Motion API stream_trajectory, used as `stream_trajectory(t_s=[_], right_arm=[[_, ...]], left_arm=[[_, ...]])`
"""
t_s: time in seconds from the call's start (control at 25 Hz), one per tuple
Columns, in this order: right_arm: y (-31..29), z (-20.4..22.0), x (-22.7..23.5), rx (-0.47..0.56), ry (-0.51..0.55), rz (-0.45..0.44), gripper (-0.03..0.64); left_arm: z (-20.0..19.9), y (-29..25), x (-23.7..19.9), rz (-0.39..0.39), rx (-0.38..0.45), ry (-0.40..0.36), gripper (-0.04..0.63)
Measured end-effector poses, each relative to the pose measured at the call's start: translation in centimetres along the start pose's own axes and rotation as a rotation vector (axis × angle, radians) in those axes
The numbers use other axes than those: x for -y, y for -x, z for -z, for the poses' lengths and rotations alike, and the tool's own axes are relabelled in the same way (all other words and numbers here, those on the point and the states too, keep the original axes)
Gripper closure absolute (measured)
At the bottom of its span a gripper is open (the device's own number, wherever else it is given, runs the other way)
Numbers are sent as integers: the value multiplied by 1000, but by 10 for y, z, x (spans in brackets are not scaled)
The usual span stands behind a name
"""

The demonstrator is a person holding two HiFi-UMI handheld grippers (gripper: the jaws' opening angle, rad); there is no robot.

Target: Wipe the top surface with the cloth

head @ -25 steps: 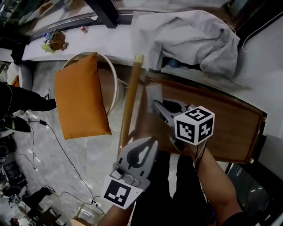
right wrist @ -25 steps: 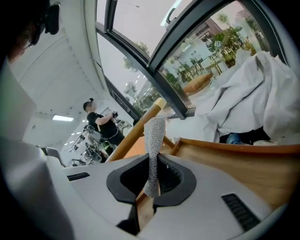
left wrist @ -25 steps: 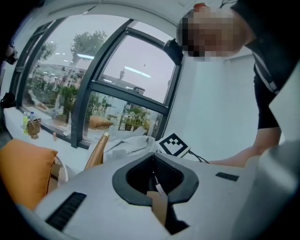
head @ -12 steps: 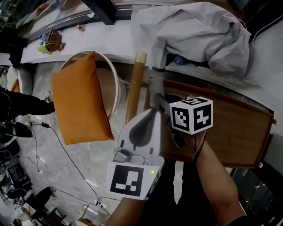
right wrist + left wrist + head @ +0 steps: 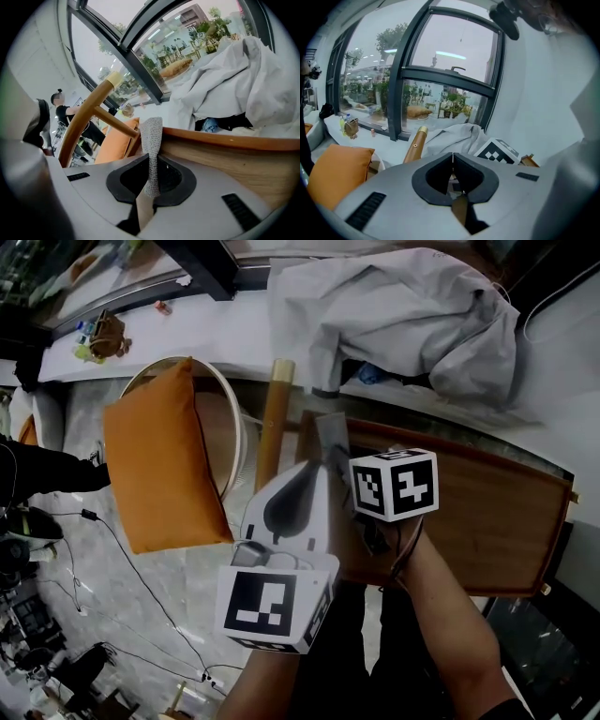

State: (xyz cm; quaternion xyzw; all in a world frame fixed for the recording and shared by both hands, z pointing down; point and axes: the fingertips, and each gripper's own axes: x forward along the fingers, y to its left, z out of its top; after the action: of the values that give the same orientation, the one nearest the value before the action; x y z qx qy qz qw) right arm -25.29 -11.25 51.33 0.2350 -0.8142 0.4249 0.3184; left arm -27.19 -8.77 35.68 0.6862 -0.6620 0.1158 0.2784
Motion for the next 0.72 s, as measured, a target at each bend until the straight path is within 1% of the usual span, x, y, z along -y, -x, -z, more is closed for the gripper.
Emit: stream_trajectory(t_s=[0.08,0.16,0.32,0.6,0.72], right_arm=[[10,2,13,6,-20,23,580],[25,4,30,9,-33,66,580],[63,9,69,28,-64,132,580],[140,26,150,62,-114,244,580],[172,34,183,78,-142,282,580]], left_arm=[[5,-6,6,6,-15,-17,583],[15,-14,15,24,-36,-29,583],[32,-32,38,59,-76,-17,583],[62,-69,84,86,-157,-79,583],[71,-84,111,108,-186,-90,583]])
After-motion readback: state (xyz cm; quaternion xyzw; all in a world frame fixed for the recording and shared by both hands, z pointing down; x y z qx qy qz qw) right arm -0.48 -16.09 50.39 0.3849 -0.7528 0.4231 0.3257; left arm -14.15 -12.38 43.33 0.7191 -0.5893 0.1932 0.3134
